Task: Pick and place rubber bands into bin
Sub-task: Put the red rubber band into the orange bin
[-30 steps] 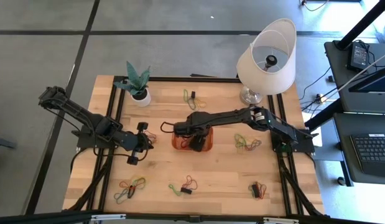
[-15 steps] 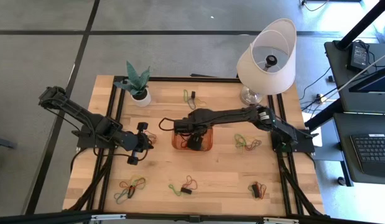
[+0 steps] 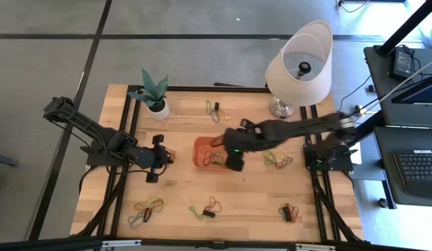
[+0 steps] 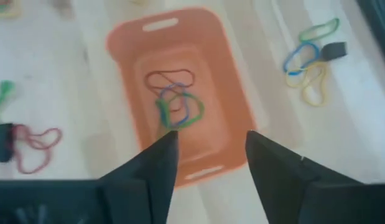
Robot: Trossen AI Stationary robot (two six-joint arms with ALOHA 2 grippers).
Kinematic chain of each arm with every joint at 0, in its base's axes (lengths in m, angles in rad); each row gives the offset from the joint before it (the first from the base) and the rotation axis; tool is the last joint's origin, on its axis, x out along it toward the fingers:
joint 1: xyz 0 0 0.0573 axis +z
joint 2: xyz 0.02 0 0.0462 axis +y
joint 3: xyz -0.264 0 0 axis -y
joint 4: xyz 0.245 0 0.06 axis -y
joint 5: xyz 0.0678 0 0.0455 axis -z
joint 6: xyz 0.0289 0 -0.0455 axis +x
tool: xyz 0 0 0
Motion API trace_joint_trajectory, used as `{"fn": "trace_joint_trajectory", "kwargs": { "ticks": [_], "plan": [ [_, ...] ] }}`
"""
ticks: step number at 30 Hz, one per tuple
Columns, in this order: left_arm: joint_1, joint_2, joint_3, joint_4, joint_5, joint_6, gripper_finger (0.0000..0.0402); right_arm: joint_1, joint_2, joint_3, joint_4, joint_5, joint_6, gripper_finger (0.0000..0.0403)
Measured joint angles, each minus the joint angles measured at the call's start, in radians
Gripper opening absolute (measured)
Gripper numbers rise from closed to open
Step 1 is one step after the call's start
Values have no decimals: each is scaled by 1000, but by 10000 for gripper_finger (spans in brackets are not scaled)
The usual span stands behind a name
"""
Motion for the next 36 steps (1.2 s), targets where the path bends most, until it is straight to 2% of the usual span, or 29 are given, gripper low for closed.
{"fn": "trace_joint_trajectory", "kwargs": {
  "ticks": [4, 9, 12, 17, 21, 25, 36],
  "plan": [
    [0, 0, 0, -1, -26, -23, 3, 65, -211, -299, 237, -17, 58, 168],
    [21, 0, 0, -10, -39, -157, 3, 130, -470, -635, 500, -21, 120, 143],
    [53, 0, 0, -48, -26, -242, 3, 151, -606, -801, 598, -19, 182, 126],
    [118, 9, 0, -207, -15, -420, 3, 154, -779, -1015, 657, -18, 269, 103],
    [152, 35, 0, -349, 42, -468, 5, 149, -868, -1126, 724, -19, 286, 93],
    [165, 74, 0, -409, 104, -453, 23, 141, -919, -1185, 794, -18, 238, 89],
    [165, 310, 0, -388, 121, -400, 137, 125, -948, -1203, 818, -19, 131, 88]
  ]
}}
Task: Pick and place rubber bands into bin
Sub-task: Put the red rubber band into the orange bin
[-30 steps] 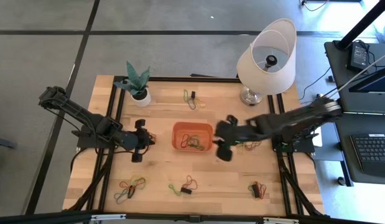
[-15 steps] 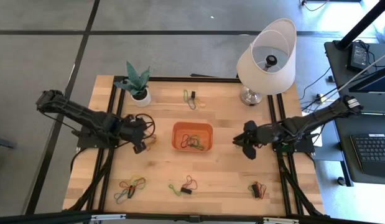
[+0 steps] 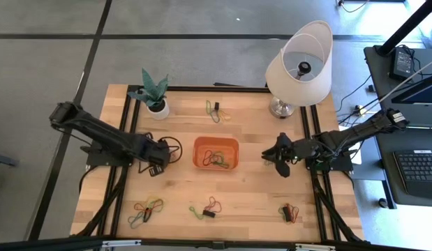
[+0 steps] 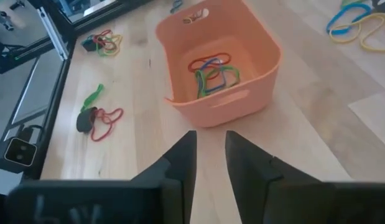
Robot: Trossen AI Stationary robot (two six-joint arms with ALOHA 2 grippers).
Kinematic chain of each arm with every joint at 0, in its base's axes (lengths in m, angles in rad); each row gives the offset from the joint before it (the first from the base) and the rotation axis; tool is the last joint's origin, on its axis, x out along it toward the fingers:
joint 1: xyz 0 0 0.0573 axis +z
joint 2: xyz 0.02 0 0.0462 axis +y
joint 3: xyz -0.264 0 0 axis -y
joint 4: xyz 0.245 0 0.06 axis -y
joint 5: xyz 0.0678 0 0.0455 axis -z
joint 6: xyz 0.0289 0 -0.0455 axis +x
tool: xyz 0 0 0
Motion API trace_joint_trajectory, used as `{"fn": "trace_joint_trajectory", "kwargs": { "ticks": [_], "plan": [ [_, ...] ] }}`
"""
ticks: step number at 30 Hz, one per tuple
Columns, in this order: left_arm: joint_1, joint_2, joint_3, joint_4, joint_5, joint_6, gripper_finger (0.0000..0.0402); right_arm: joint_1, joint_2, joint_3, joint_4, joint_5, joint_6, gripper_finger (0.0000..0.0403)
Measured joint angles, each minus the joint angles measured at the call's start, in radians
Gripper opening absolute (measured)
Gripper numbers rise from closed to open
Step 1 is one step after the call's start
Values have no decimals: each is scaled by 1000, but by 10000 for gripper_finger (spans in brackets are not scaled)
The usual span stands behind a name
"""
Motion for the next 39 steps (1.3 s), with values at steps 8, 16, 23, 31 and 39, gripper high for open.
{"fn": "trace_joint_trajectory", "kwargs": {
  "ticks": [8, 16, 23, 31, 39],
  "plan": [
    [0, 182, 0, 2, 100, -42, 135, 0, 0, 0, -1, 0, -24, 88],
    [0, 301, 5, 78, 84, 52, 103, 0, 1, 0, -1, 0, -51, 88],
    [2, 322, 7, 82, 157, 133, 27, 0, 1, -1, -1, 0, -51, 88],
    [-1, 185, 66, 24, 229, 87, 2, 0, 1, -1, -1, 0, -50, 88],
    [0, 14, 183, -86, 157, 36, 3, 0, 1, -1, -1, 0, -55, 88]
  ]
}}
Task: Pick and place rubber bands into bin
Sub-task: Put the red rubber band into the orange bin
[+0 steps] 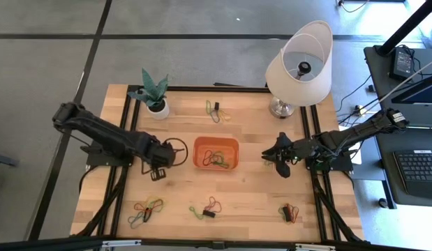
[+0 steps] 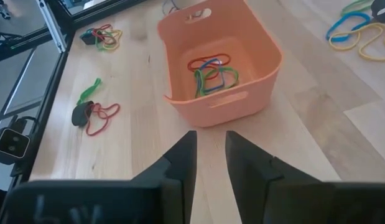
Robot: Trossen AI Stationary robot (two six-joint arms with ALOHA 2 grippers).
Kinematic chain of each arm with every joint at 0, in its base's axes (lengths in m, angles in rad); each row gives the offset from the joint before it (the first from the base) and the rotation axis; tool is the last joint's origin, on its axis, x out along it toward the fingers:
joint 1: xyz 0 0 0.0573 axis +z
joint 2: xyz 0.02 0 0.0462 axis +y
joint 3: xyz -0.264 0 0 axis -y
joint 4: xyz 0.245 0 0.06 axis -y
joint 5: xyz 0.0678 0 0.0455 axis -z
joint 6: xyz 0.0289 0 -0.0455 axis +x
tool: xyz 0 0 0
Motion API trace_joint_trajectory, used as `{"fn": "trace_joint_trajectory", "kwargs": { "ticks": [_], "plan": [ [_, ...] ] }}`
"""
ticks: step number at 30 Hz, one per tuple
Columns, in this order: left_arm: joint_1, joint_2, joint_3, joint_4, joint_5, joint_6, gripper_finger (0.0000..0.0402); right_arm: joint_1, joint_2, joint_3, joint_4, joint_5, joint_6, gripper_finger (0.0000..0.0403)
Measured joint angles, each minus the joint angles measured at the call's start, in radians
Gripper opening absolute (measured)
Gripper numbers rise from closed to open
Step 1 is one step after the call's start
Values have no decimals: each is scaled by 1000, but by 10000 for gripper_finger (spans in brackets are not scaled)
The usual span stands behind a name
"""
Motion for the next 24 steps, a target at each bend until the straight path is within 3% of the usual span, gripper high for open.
{"fn": "trace_joint_trajectory", "kwargs": {
  "ticks": [8, 19, 24],
  "plan": [
    [0, -94, 158, -73, -123, 0, 2, 0, 0, 0, 0, 0, -3, 88],
    [0, -110, 337, -160, -232, 53, 3, 0, 0, 0, 0, 0, -1, 88],
    [-1, -99, 338, -268, -177, -42, 2, 0, 0, 0, 0, 0, 1, 88]
  ]
}}
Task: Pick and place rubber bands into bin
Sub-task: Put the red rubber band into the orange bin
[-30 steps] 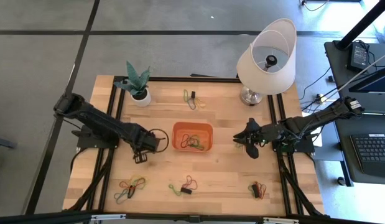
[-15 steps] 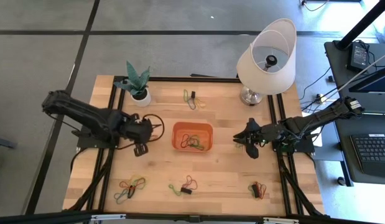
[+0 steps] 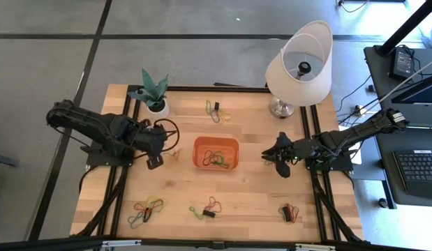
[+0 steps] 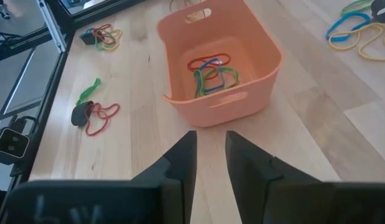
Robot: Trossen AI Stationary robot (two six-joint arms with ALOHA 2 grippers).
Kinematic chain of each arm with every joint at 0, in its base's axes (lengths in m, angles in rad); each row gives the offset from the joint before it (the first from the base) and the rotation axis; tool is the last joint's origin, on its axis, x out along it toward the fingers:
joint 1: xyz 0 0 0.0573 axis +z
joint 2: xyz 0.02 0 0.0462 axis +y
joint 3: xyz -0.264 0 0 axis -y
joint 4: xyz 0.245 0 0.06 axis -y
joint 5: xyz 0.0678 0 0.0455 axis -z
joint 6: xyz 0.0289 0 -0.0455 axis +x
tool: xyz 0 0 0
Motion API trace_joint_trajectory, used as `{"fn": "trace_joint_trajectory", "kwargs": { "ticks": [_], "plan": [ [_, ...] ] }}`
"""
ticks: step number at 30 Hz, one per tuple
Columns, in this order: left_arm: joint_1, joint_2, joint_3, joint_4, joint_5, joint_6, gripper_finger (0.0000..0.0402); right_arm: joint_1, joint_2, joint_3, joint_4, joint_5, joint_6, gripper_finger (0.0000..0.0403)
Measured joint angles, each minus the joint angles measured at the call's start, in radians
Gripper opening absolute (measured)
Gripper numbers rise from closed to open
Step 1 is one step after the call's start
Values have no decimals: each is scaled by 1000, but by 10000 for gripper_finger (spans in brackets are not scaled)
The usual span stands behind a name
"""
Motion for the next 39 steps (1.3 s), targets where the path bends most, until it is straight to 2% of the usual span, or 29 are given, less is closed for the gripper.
{"fn": "trace_joint_trajectory", "kwargs": {
  "ticks": [4, 6, 9, 11, 13, 15, 18, 21, 23, 26, 27, 29, 32, 34, 36, 39],
  "plan": [
    [-6, 13, 0, -82, 21, -122, 2, 0, 0, 0, -1, 0, -9, 88],
    [-8, 22, 0, -25, 58, -170, 2, 0, 0, 0, 0, 0, -20, 88],
    [-11, 35, 0, 64, 119, -72, 3, 0, 0, 0, 0, 0, -22, 88],
    [-13, 44, 0, 34, 81, -83, 3, 0, 0, 0, 0, 0, -24, 88],
    [-11, 55, 0, -28, 18, -153, 3, 0, 0, 0, 0, 0, -25, 88],
    [-3, 65, 0, -75, 1, -213, 3, 0, 0, 0, 0, 0, -26, 88],
    [1, 79, 0, -36, 77, -237, 3, 0, 1, 0, -1, 0, -24, 88],
    [-7, 91, 0, 85, 171, -128, 2, 0, 1, 0, -2, 0, -25, 88],
    [-16, 95, 0, 60, 135, -108, 3, 0, 1, 0, -3, 0, -25, 88],
    [-4, 109, 0, -99, -10, -256, 3, 0, 1, 0, -7, 0, -25, 88],
    [3, 112, 0, -125, -17, -305, 3, 0, 1, 0, -7, 0, -22, 88],
    [13, 117, 0, -100, 49, -317, 3, 0, 1, 0, -8, 0, -21, 88],
    [2, 117, 0, 62, 197, -179, 3, 1, 1, 0, -8, 0, -21, 88],
    [-16, 117, 0, 140, 227, -84, 3, 0, 1, 0, -9, 0, -21, 88],
    [-29, 117, 0, 123, 175, -46, 3, 0, 1, 0, -9, 0, -22, 88],
    [-20, 117, 0, -39, -1, -170, 3, 0, 1, 0, -9, 0, -21, 88]
  ]
}}
